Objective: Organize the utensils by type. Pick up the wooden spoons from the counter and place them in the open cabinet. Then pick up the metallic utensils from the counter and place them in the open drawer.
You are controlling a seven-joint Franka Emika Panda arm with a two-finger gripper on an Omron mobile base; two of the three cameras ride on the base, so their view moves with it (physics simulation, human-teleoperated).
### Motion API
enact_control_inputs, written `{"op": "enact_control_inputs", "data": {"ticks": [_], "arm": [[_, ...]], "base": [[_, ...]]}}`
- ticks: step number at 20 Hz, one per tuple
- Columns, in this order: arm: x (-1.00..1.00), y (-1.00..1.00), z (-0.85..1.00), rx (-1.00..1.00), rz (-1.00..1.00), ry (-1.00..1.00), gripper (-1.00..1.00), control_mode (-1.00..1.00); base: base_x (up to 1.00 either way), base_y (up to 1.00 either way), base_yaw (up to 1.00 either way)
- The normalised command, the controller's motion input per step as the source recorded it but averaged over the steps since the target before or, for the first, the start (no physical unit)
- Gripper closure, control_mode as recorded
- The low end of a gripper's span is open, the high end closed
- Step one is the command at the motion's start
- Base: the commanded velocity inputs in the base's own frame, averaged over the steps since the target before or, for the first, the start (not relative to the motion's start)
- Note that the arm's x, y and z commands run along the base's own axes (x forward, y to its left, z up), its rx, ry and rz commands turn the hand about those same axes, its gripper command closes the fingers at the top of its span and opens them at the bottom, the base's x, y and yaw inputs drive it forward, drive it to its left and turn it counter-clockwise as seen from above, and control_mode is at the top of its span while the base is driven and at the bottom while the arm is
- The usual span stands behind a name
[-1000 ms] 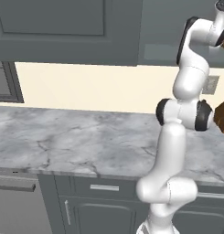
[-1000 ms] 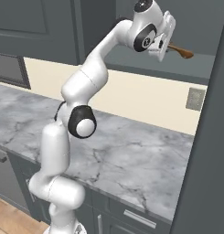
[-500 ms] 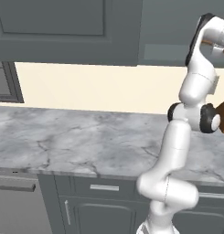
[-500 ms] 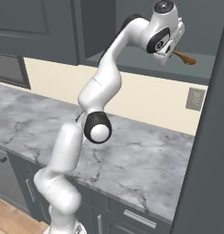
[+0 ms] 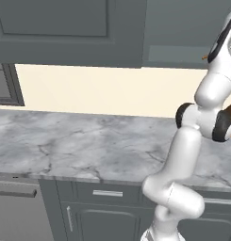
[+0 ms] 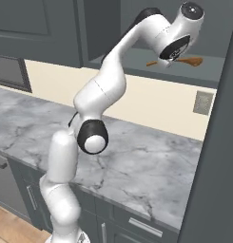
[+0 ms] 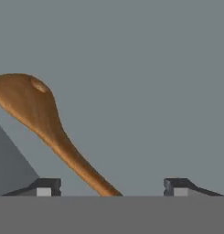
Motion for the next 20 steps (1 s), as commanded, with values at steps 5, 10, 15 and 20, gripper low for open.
{"op": "enact_control_inputs", "data": {"ticks": [5,10,15,20], "arm": [[-0.87,0.35,-0.07,0.41,-0.04,-0.75,-1.0,-1.0],[-1.0,0.6,-0.49,0.14,-0.06,-0.83,-1.0,-1.0],[-1.0,1.0,-0.25,-0.16,-0.09,-0.65,-1.0,-1.0],[-1.0,1.0,0.0,-0.61,-0.07,-0.4,-1.0,-1.0]], "base": [[0.0,0.0,0.0],[0.0,0.0,0.0],[0.0,0.0,0.0],[0.0,0.0,0.0]]}}
